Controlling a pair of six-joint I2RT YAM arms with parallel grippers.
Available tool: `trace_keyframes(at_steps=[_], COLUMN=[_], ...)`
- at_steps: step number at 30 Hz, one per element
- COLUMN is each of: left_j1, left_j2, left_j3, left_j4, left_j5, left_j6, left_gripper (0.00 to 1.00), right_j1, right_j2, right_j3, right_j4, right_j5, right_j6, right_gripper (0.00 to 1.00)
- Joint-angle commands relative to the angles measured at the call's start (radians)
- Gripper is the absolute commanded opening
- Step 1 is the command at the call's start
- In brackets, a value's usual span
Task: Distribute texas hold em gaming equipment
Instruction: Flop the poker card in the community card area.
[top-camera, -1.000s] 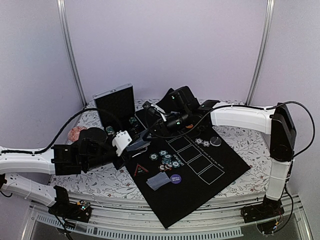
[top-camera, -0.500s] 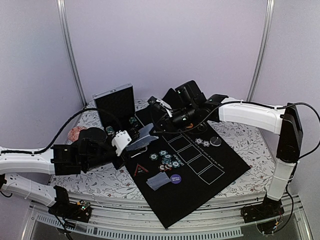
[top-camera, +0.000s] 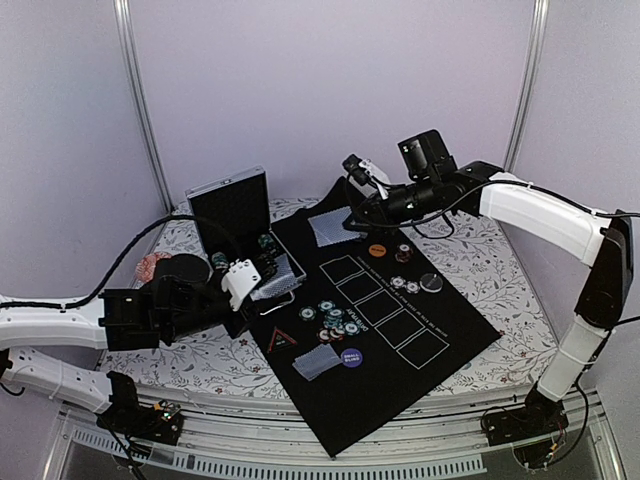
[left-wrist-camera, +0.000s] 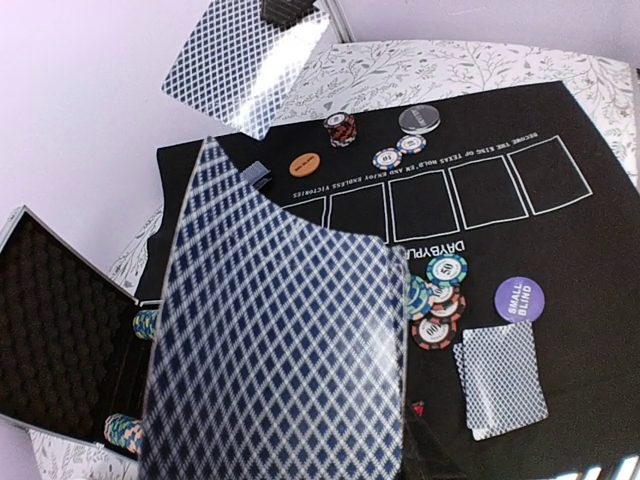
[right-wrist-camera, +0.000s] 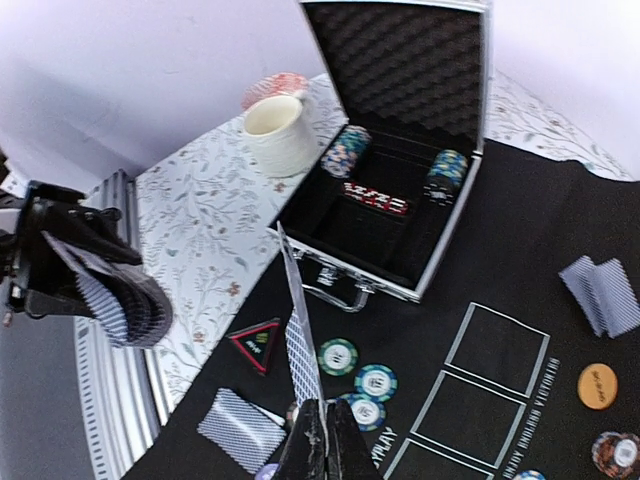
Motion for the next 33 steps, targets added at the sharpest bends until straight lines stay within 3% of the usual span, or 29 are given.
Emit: trace_keyframes(at_steps=[1, 8, 12, 18, 26, 33], left_j1=[-0.009, -0.010, -0.010, -0.011, -0.011, -0.012], left_j2=[-0.026, -0.040, -0.050, -0.069, -0.076, -0.084], left_j3=[-0.011, -0.012, -0.017, -0.025, -0.032, -0.031], left_j4=[0.031, 0.019, 0.012, 0.001, 0.003, 0.002], left_j5=[-0.008, -0.013, -0.014, -0.018, -0.017, -0.016], left_j6=[-0.010, -0.025, -0.030, -0.037, -0.038, -0.038], left_gripper=[0.38, 0.38, 0.38, 0.38, 0.38, 0.38], right_j1=[-0.044, -0.056, -0.056, -0.050, 0.036, 0.061], right_j2=[0.037, 0.306, 0.430, 0.569, 0.738, 0.826], right_j3=[0.050, 0.302, 0.409, 0.492, 0.549, 0.623], right_j4=[-0.090, -0.247, -0.253, -0.259, -0.290, -0.351], right_j5=[0.212, 0.627, 0.849, 1.051, 1.086, 0.939], right_j6=[-0.038, -0.016, -0.007, -0.014, -0.033, -0.001], right_gripper=[0.02, 0.02, 0.02, 0.02, 0.02, 0.02])
